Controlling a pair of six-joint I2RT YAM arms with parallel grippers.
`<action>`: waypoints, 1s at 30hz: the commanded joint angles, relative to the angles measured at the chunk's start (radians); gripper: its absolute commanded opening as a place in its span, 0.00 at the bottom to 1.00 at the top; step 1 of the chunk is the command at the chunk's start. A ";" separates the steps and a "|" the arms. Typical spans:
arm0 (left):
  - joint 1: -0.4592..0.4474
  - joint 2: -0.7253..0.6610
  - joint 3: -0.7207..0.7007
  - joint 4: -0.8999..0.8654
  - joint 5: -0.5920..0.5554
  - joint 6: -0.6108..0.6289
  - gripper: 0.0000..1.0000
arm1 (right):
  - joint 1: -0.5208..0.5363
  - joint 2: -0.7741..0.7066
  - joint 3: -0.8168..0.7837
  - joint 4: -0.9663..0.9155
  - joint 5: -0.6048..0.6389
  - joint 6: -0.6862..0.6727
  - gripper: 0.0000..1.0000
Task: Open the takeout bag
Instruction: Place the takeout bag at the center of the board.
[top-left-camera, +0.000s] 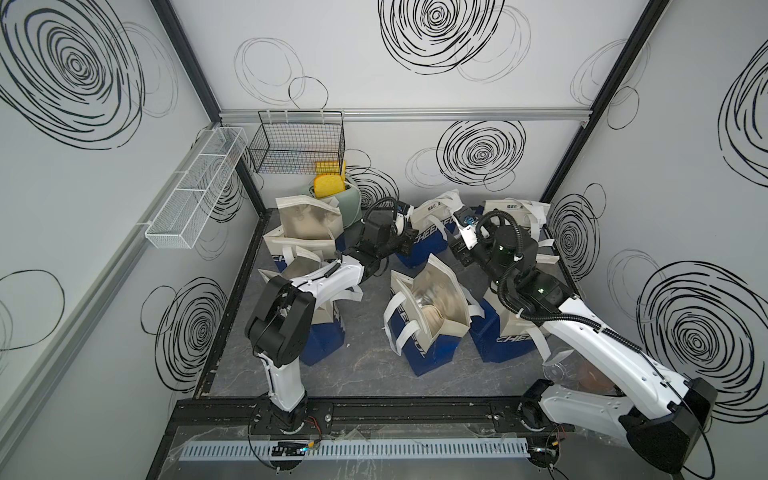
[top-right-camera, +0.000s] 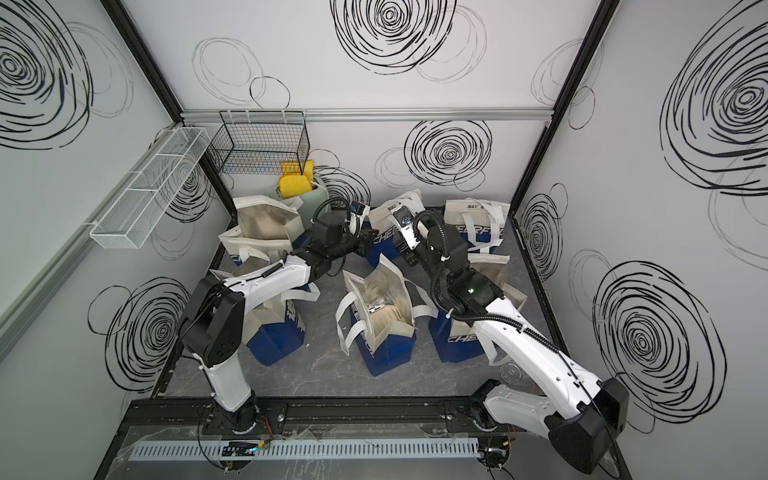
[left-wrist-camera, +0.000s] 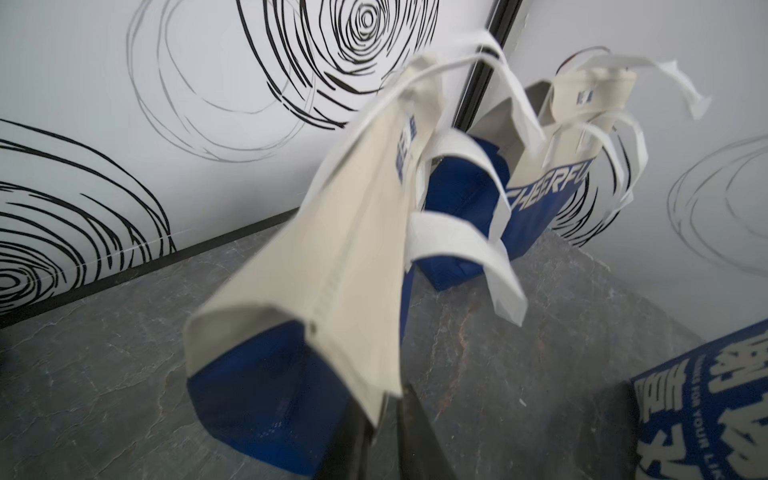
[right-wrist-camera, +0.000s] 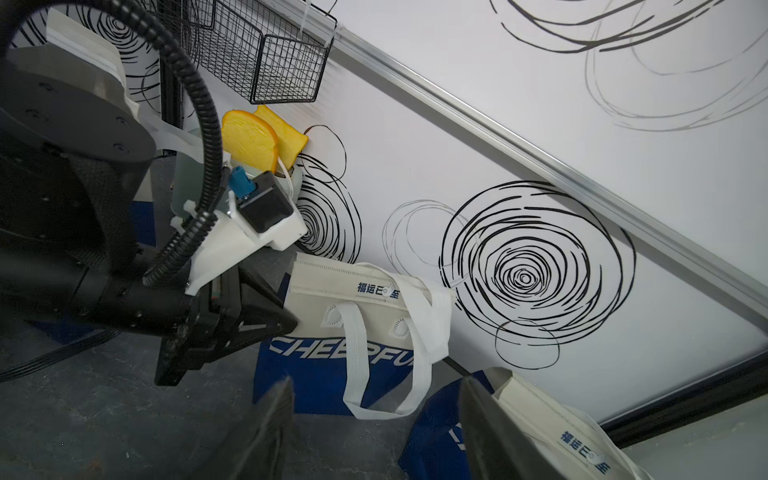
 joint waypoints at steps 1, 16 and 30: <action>0.012 -0.004 -0.031 0.110 0.037 -0.035 0.25 | -0.003 -0.032 -0.013 -0.005 -0.004 0.000 0.67; 0.020 0.027 -0.043 0.193 0.033 -0.070 0.42 | -0.010 -0.027 -0.005 -0.022 -0.019 -0.019 0.68; 0.023 0.091 -0.036 0.271 0.033 -0.115 0.32 | -0.011 -0.016 0.022 -0.055 -0.016 -0.040 0.69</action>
